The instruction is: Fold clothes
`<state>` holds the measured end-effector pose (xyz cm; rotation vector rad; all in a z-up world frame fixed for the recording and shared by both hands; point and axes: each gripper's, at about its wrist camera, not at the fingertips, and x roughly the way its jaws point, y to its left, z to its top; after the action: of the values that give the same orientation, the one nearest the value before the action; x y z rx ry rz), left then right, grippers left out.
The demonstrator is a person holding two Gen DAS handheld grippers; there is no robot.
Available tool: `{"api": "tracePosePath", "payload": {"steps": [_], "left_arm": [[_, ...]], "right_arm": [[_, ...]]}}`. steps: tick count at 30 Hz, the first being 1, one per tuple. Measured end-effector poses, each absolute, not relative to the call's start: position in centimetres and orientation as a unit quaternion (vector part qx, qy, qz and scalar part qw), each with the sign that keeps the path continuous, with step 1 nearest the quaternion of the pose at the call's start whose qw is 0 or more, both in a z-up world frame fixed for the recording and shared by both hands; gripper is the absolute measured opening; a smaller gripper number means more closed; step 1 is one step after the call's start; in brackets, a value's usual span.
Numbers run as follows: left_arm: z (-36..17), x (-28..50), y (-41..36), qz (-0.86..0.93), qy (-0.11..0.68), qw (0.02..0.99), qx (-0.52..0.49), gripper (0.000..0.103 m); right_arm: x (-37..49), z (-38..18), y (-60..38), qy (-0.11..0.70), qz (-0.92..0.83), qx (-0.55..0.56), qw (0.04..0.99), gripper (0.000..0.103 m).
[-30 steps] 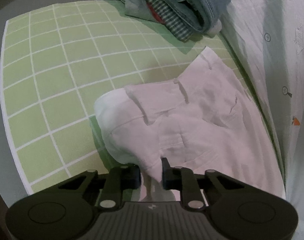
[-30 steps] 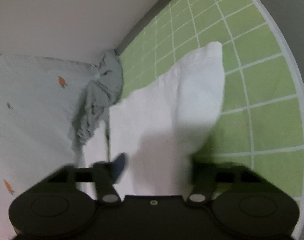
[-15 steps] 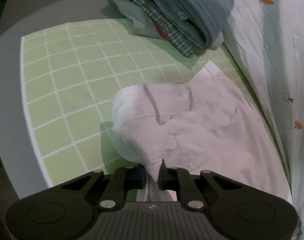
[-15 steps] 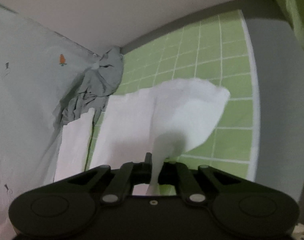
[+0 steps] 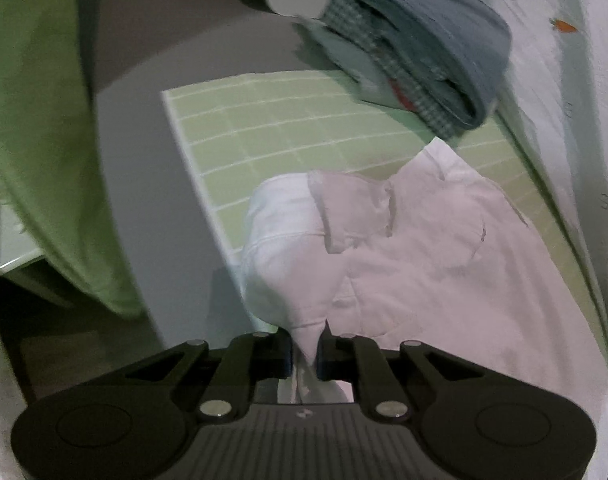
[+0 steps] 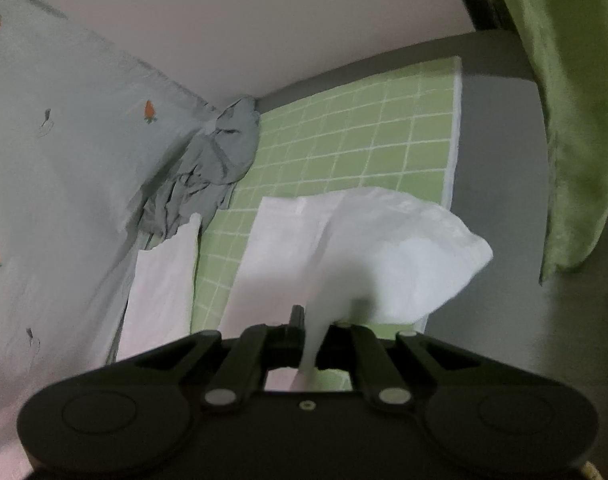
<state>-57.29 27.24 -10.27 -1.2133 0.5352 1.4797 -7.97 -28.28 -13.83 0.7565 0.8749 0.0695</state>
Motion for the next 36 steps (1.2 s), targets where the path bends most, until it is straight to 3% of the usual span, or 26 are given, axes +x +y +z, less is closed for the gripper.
{"api": "tracePosePath", "payload": {"steps": [21, 29, 34, 36], "left_arm": [[-4.8, -49.5, 30.8, 0.656, 0.183, 0.562, -0.469, 0.013], [-4.9, -45.8, 36.3, 0.664, 0.162, 0.554, -0.475, 0.013], [-7.7, -43.4, 42.2, 0.662, 0.172, 0.543, -0.487, 0.014], [-9.0, -42.3, 44.3, 0.665, 0.184, 0.539, -0.484, 0.019]], "right_arm": [[1.9, -7.0, -17.5, 0.362, 0.147, 0.318, 0.864, 0.004], [10.1, -4.2, -4.3, 0.357, 0.226, 0.245, 0.872, 0.004], [17.8, -5.8, 8.5, 0.39, 0.248, 0.175, 0.869, 0.006], [20.7, -7.7, 14.0, 0.409, 0.258, 0.134, 0.865, 0.02]]}}
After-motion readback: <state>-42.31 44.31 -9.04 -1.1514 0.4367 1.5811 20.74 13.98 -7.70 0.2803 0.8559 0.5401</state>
